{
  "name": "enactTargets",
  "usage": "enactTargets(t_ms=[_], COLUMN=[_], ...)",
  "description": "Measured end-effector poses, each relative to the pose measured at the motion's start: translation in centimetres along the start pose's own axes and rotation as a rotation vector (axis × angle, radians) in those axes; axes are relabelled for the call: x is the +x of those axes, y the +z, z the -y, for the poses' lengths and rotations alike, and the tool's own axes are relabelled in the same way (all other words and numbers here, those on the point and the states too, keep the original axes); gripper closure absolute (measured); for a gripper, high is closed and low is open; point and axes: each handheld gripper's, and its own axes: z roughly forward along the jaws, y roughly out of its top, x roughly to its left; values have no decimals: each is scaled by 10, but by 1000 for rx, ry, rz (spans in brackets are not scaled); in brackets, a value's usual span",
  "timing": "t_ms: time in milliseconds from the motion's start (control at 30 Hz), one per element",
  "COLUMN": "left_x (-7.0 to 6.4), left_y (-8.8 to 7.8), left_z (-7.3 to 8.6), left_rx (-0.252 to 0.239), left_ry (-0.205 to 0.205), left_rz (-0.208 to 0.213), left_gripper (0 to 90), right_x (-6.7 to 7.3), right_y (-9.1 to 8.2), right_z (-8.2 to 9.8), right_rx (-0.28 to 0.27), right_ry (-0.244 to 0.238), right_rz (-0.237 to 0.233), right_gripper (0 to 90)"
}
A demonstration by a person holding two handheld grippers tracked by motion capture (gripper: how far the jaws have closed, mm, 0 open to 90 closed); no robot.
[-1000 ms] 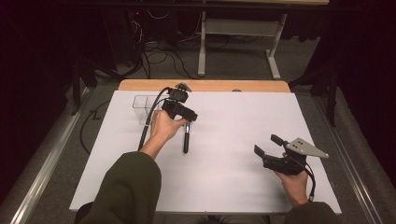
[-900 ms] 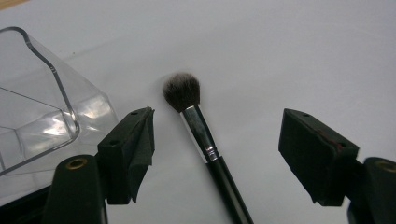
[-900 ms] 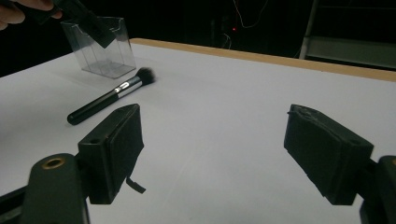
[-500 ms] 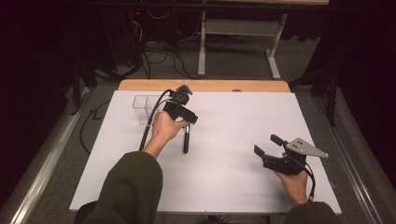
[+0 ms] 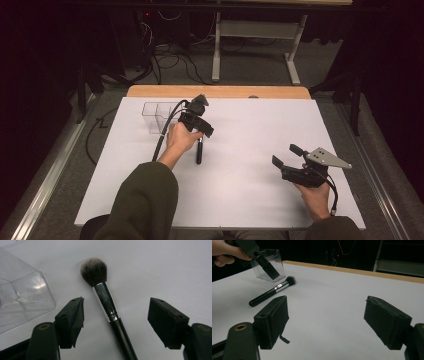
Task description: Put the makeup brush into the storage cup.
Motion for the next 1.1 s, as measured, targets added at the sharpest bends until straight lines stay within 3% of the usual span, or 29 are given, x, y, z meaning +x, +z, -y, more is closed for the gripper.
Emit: enactTargets(t_ms=[167, 300, 700, 1100], left_x=[1, -2, 7, 9], left_y=[8, 13, 18, 31], left_z=[1, 4, 2, 0], left_rx=[16, 38, 57, 72], left_ry=[-7, 18, -24, -31], left_rz=[-2, -13, -13, -1], left_gripper=[299, 312, 329, 391], right_x=[0, -2, 0, -1], right_y=[0, 0, 1, 1], right_z=[0, 0, 0, 0], right_rx=[0, 2, -1, 2], right_ry=[2, 15, 1, 10], right_rz=[-6, -2, -7, -10], right_gripper=[213, 214, 213, 214])
